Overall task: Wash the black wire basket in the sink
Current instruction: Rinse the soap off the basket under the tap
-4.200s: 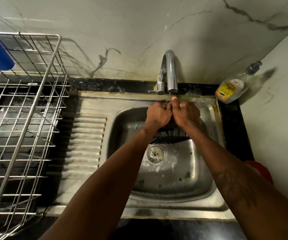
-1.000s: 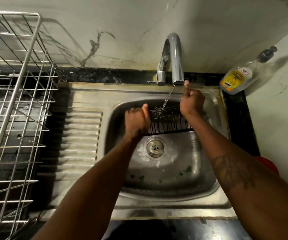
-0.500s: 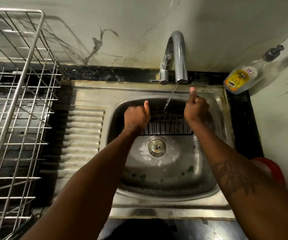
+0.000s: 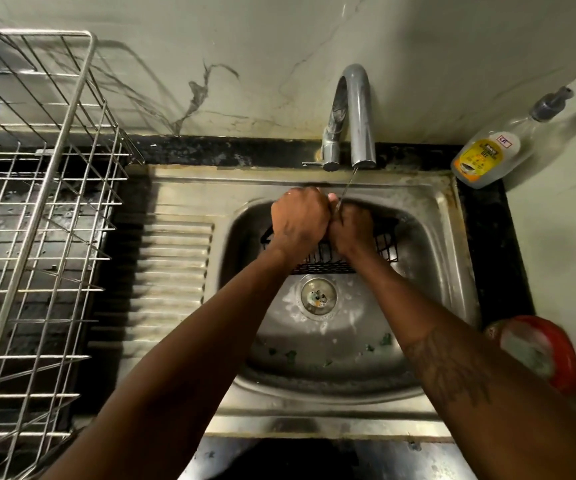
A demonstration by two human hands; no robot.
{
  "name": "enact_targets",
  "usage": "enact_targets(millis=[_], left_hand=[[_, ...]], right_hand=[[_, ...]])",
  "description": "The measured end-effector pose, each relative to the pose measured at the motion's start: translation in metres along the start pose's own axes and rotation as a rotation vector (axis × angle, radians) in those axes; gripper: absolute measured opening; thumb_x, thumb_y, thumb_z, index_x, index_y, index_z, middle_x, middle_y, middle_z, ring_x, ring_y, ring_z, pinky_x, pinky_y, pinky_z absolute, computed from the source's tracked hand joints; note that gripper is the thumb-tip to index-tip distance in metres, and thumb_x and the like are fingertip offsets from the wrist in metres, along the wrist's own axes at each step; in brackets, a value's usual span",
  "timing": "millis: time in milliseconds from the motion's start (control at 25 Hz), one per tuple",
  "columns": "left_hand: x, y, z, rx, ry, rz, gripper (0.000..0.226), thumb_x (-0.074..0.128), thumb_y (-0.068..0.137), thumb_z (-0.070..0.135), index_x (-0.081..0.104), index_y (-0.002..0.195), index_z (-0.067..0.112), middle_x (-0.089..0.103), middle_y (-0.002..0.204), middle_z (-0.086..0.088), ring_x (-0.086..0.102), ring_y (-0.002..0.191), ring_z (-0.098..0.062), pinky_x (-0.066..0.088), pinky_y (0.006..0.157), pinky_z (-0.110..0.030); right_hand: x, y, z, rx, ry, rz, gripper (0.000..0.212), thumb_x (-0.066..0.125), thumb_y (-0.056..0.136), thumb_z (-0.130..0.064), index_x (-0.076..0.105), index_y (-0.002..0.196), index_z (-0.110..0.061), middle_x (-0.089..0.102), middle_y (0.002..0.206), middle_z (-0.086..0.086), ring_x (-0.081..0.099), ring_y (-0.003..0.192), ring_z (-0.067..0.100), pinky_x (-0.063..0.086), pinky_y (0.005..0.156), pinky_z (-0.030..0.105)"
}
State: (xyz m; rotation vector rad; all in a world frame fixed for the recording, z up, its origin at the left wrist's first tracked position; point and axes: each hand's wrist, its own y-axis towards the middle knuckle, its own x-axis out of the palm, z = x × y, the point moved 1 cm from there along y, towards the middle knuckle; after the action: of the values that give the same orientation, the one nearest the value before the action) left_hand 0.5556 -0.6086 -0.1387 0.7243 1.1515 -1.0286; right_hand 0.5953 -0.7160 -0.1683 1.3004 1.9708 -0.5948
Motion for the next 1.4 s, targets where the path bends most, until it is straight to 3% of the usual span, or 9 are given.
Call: enact_targets(millis=[200,360,480,600,760,960,1120,1280,1400], left_hand=[[-0.014,-0.001,0.011,0.263,-0.256,0.142,0.048,0.038,0.107,0.041,0.052,0.065,0.023,0.055,0.058,0.004,0.045,0.049,-0.012,0.037,0.055,-0.027],[-0.013,0.0,-0.006,0.124,-0.369,0.189,0.053,0.027,0.108,0.049,0.058,0.071,0.026,0.056,0.061,0.007,0.053,0.053,-0.009,0.045,0.055,-0.025],[-0.011,0.009,-0.004,-0.13,-0.277,0.124,0.065,0.021,0.105,0.051,0.063,0.07,0.016,0.059,0.068,-0.005,0.058,0.063,-0.024,0.05,0.066,-0.033],[-0.016,0.022,0.003,-0.182,-0.307,0.097,0.064,0.019,0.106,0.046,0.058,0.065,0.015,0.067,0.07,-0.009,0.064,0.063,-0.027,0.058,0.067,-0.038],[-0.02,0.015,0.019,-0.029,-0.031,0.07,0.047,0.03,0.106,0.041,0.064,0.084,0.018,0.064,0.079,-0.006,0.063,0.071,-0.026,0.045,0.062,-0.033],[-0.01,0.002,0.02,0.237,0.034,0.091,0.039,0.032,0.104,0.038,0.066,0.094,0.021,0.069,0.084,-0.004,0.065,0.072,-0.024,0.047,0.065,-0.033],[0.005,-0.038,0.021,0.395,0.152,0.079,0.032,0.042,0.095,0.036,0.06,0.116,0.021,0.066,0.11,-0.001,0.06,0.098,-0.021,0.045,0.087,-0.038],[-0.019,-0.022,0.031,0.245,0.092,-0.078,0.035,0.043,0.096,0.047,0.056,0.074,0.023,0.059,0.068,0.005,0.06,0.064,-0.019,0.044,0.06,-0.03],[-0.036,0.007,0.042,0.201,0.021,-0.371,0.035,0.037,0.099,0.042,0.05,0.076,0.019,0.065,0.088,-0.004,0.062,0.083,-0.022,0.044,0.07,-0.032]], right_hand=[[-0.015,0.016,0.014,0.359,0.244,-0.023,0.052,0.048,0.105,-0.038,0.074,0.09,0.004,0.07,0.083,0.018,0.059,0.066,0.022,0.033,0.05,0.008],[-0.032,0.017,0.027,0.611,0.477,0.025,0.038,0.058,0.099,-0.045,0.071,0.083,-0.013,0.073,0.085,0.01,0.069,0.073,0.021,0.052,0.059,0.017],[-0.029,0.021,0.021,0.487,0.489,0.066,0.062,0.042,0.093,-0.074,0.068,0.064,-0.025,0.072,0.072,0.0,0.07,0.081,0.029,0.055,0.085,0.04],[-0.038,0.022,0.005,0.334,0.48,0.064,0.064,0.034,0.102,-0.063,0.068,0.06,-0.029,0.069,0.063,-0.006,0.066,0.072,0.019,0.051,0.083,0.04],[-0.042,0.021,-0.006,0.248,0.178,0.014,0.055,0.035,0.105,-0.054,0.073,0.105,-0.014,0.072,0.108,0.016,0.065,0.102,0.032,0.047,0.086,0.033],[-0.032,0.012,-0.005,0.232,0.053,0.24,0.069,0.035,0.106,-0.055,0.076,0.086,-0.003,0.072,0.086,0.024,0.067,0.08,0.038,0.045,0.065,0.034],[-0.035,0.02,-0.004,0.502,0.182,0.188,0.08,0.028,0.101,-0.067,0.07,0.087,-0.001,0.07,0.1,0.023,0.066,0.095,0.037,0.053,0.087,0.044],[-0.038,0.017,-0.006,0.53,0.322,0.224,0.068,0.033,0.1,-0.067,0.056,0.063,-0.015,0.07,0.091,0.017,0.064,0.087,0.031,0.054,0.086,0.043],[-0.037,0.014,-0.003,0.523,0.439,0.261,0.071,0.038,0.096,-0.071,0.052,0.053,-0.017,0.068,0.075,0.013,0.065,0.078,0.032,0.057,0.078,0.046]])
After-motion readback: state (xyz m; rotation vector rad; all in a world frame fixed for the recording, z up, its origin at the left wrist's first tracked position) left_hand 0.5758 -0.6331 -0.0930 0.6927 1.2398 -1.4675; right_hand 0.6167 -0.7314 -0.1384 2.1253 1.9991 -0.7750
